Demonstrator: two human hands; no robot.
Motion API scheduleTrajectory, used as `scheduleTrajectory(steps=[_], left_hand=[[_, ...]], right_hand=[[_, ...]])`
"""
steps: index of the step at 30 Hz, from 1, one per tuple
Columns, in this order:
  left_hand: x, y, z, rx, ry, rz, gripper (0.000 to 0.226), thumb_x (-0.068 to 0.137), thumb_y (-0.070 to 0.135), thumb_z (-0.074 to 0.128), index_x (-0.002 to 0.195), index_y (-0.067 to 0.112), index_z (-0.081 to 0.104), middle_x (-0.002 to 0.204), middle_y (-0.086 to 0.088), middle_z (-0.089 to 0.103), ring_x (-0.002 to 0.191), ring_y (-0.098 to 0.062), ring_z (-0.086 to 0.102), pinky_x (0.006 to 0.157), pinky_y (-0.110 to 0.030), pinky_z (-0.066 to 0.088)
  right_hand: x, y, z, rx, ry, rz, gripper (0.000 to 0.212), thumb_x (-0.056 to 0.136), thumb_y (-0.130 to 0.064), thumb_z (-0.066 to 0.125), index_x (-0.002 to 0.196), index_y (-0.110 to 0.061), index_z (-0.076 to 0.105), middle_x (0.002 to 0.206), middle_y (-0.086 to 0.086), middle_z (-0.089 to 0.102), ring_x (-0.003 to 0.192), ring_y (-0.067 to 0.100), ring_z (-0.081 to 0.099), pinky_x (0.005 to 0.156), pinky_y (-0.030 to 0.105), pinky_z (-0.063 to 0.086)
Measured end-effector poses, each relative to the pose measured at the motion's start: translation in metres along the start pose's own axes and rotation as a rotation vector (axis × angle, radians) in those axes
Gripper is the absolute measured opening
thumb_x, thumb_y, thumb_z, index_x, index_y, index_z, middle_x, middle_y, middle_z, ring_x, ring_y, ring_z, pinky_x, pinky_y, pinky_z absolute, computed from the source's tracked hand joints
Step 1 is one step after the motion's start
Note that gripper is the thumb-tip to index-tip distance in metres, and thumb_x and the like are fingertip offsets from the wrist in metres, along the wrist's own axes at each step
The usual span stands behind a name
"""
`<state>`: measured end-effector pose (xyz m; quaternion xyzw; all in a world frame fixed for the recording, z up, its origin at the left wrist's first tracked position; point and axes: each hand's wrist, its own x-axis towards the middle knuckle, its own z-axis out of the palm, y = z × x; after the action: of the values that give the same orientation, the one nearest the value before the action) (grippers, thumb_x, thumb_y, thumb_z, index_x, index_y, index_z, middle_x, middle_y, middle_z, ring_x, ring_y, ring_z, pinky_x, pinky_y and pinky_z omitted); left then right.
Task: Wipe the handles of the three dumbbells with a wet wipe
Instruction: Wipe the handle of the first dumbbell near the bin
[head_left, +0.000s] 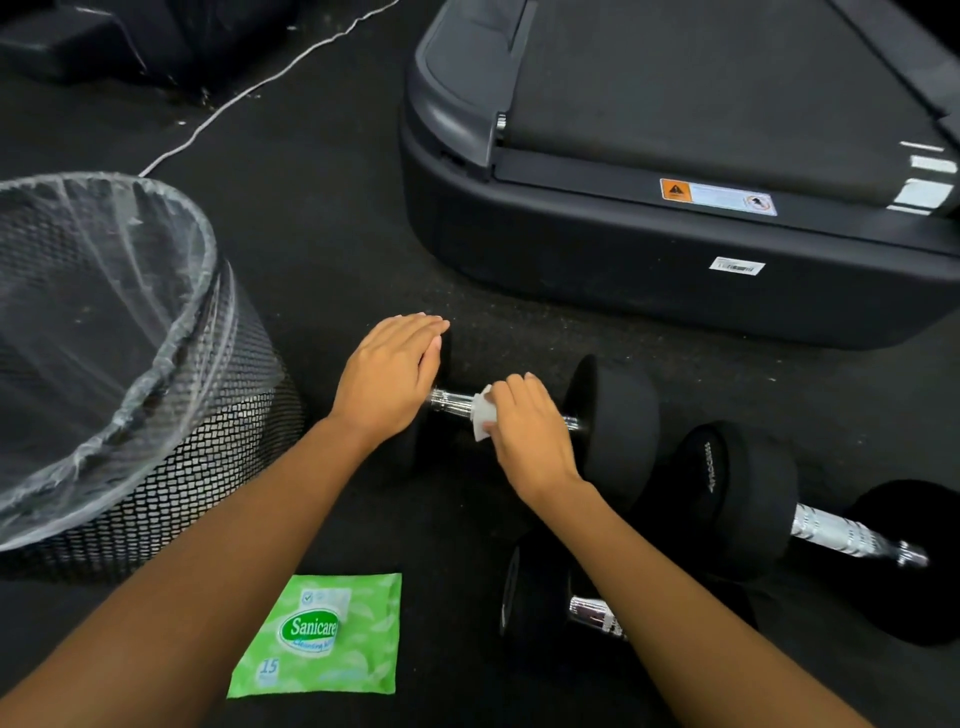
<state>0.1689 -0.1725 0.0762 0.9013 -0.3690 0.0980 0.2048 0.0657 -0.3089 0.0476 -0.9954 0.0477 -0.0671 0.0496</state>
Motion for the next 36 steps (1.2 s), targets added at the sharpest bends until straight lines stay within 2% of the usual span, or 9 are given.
scheduleTrajectory(steps=[3, 7, 10, 15, 20, 24, 28, 32, 36], left_hand=[[0.001, 0.0, 0.001, 0.051, -0.028, 0.018, 0.052, 0.095, 0.031, 0.022, 0.124, 0.007, 0.058, 0.126, -0.007, 0.06, 0.124, -0.019, 0.05, 0.109, -0.03, 0.025], [0.009, 0.015, -0.003, 0.333, -0.039, 0.177, 0.033, 0.089, 0.016, 0.049, 0.119, 0.008, 0.062, 0.13, -0.009, 0.057, 0.127, -0.025, 0.045, 0.112, -0.038, 0.021], [0.007, 0.045, 0.001, 0.372, -0.232, 0.275, 0.036, 0.089, 0.016, 0.052, 0.124, 0.017, 0.058, 0.133, -0.003, 0.053, 0.128, -0.019, 0.042, 0.114, -0.035, 0.011], [0.002, 0.075, 0.018, 0.332, -0.434, 0.125, 0.026, 0.09, 0.011, 0.048, 0.112, 0.013, 0.06, 0.115, -0.005, 0.062, 0.109, -0.021, 0.053, 0.101, -0.028, 0.031], [-0.014, 0.066, 0.025, 0.139, -0.405, 0.118, 0.036, 0.093, 0.013, 0.046, 0.129, 0.008, 0.051, 0.131, -0.008, 0.053, 0.12, -0.023, 0.046, 0.105, -0.028, 0.028], [-0.023, 0.061, 0.036, 0.068, -0.415, 0.183, 0.047, 0.099, 0.015, 0.041, 0.143, 0.005, 0.031, 0.149, -0.01, 0.032, 0.139, -0.023, 0.026, 0.114, -0.028, 0.011], [-0.022, 0.059, 0.051, 0.048, -0.397, 0.204, 0.043, 0.1, 0.02, 0.039, 0.14, 0.005, 0.036, 0.145, -0.012, 0.039, 0.136, -0.025, 0.033, 0.113, -0.034, 0.017], [-0.016, 0.062, 0.059, 0.027, -0.405, 0.232, 0.056, 0.097, 0.035, 0.017, 0.136, 0.007, 0.044, 0.135, -0.011, 0.052, 0.128, -0.025, 0.046, 0.111, -0.035, 0.024], [-0.002, 0.063, 0.064, -0.05, -0.418, 0.209, 0.041, 0.102, 0.029, 0.03, 0.137, 0.013, 0.045, 0.135, -0.003, 0.05, 0.127, -0.015, 0.041, 0.11, -0.025, 0.019]], right_hand=[[-0.003, 0.007, -0.006, -0.016, -0.128, 0.026, 0.041, 0.083, -0.006, 0.057, 0.123, -0.006, 0.046, 0.116, 0.008, 0.049, 0.112, 0.025, 0.042, 0.114, 0.033, 0.016], [-0.004, 0.006, -0.02, -0.041, -0.141, 0.058, 0.042, 0.085, -0.013, 0.059, 0.125, -0.009, 0.047, 0.123, 0.008, 0.048, 0.117, 0.025, 0.04, 0.114, 0.035, 0.016], [-0.002, 0.006, -0.034, -0.155, -0.228, 0.006, 0.041, 0.087, -0.02, 0.058, 0.127, -0.012, 0.049, 0.129, 0.008, 0.047, 0.124, 0.026, 0.036, 0.116, 0.04, 0.012], [0.003, 0.016, -0.062, -0.279, -0.388, -0.115, 0.025, 0.089, -0.017, 0.05, 0.114, -0.014, 0.057, 0.108, 0.002, 0.063, 0.111, 0.02, 0.052, 0.117, 0.043, -0.004], [-0.011, 0.052, -0.066, -0.043, -0.024, 0.038, 0.037, 0.095, -0.015, 0.042, 0.131, -0.013, 0.048, 0.132, 0.004, 0.053, 0.128, 0.019, 0.039, 0.115, 0.033, 0.002], [-0.026, 0.067, -0.056, 0.212, 0.02, 0.334, 0.045, 0.101, -0.033, 0.026, 0.14, -0.011, 0.037, 0.148, 0.005, 0.036, 0.14, 0.017, 0.022, 0.117, 0.031, 0.008], [-0.029, 0.061, -0.046, 0.338, 0.173, 0.444, 0.043, 0.102, -0.028, 0.026, 0.134, -0.009, 0.047, 0.141, 0.005, 0.047, 0.137, 0.017, 0.031, 0.115, 0.028, 0.015], [-0.033, 0.06, -0.042, 0.325, 0.233, 0.444, 0.045, 0.101, -0.028, 0.025, 0.13, -0.006, 0.052, 0.134, 0.008, 0.054, 0.132, 0.02, 0.039, 0.114, 0.03, 0.02], [-0.032, 0.059, -0.04, 0.308, 0.258, 0.441, 0.051, 0.097, -0.03, 0.022, 0.127, -0.006, 0.055, 0.131, 0.009, 0.057, 0.129, 0.021, 0.044, 0.113, 0.035, 0.026]])
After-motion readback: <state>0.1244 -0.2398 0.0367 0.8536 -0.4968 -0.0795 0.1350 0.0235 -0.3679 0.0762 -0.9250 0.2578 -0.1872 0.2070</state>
